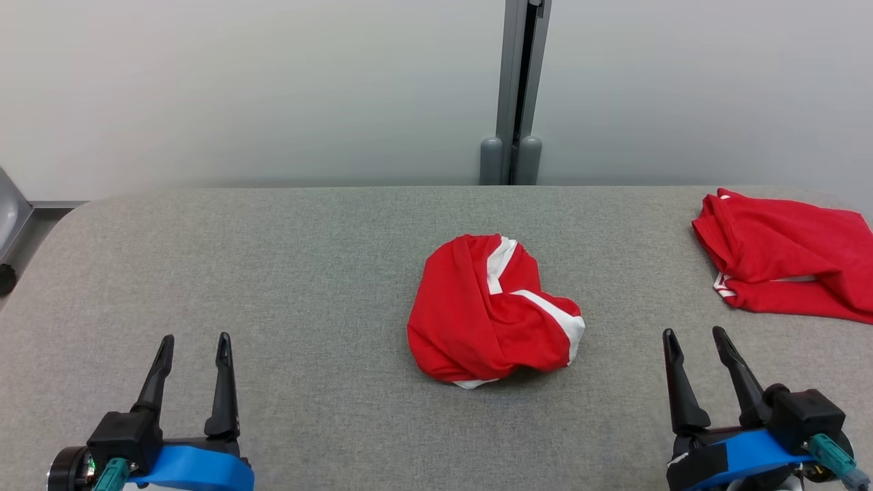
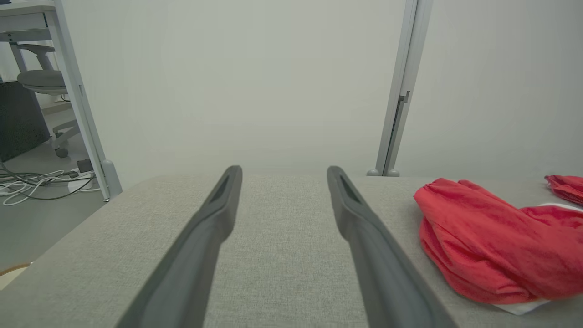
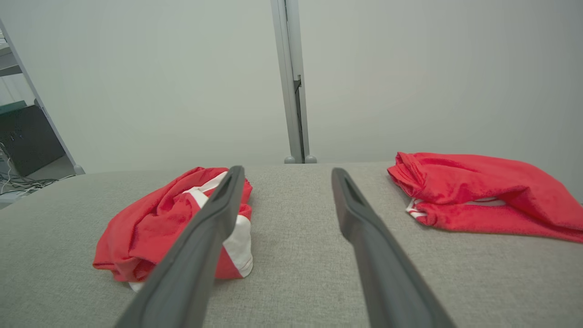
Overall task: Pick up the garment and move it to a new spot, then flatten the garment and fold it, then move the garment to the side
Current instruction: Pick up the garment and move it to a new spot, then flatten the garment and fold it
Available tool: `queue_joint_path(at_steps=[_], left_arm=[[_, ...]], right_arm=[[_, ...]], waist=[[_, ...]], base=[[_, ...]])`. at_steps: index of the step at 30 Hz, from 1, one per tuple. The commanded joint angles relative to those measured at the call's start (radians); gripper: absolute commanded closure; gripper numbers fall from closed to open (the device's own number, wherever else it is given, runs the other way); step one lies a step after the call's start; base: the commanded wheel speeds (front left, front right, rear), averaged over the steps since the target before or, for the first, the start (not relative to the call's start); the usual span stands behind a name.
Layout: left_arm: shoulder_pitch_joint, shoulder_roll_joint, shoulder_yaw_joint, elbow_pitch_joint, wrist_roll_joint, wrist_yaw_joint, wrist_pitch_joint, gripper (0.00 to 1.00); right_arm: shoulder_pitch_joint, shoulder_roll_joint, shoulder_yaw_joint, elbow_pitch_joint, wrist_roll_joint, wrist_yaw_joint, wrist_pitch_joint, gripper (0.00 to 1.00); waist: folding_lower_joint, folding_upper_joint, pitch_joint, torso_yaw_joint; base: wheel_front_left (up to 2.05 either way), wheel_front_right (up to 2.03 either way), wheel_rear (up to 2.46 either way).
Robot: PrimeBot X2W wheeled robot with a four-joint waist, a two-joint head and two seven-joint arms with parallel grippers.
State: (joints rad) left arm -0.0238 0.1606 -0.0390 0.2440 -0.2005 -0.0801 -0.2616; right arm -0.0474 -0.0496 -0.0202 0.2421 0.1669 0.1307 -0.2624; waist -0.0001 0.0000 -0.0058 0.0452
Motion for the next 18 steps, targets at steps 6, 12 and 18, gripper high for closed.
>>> queue_joint_path(at_steps=[6, 12, 18], left_arm=[[0.021, -0.008, 0.039, 0.017, 0.023, -0.019, -0.004, 0.0], [0.018, -0.017, 0.056, 0.024, 0.039, -0.032, -0.004, 0.0], [0.011, -0.022, 0.065, 0.03, 0.047, -0.042, -0.004, 0.0]], right_arm=[[0.032, -0.002, -0.011, 0.011, 0.006, 0.0, -0.003, 0.0], [0.039, -0.002, -0.013, 0.014, 0.002, 0.0, -0.003, 0.0], [0.038, -0.002, -0.009, 0.02, 0.005, 0.0, -0.003, 0.0]], waist=[[0.0001, 0.0, -0.013, -0.004], [0.0001, 0.0, -0.017, -0.013], [0.0001, 0.0, -0.015, -0.023]], base=[[0.0, 0.0, 0.0], [0.0, 0.0, 0.0], [0.0, 0.0, 0.0]])
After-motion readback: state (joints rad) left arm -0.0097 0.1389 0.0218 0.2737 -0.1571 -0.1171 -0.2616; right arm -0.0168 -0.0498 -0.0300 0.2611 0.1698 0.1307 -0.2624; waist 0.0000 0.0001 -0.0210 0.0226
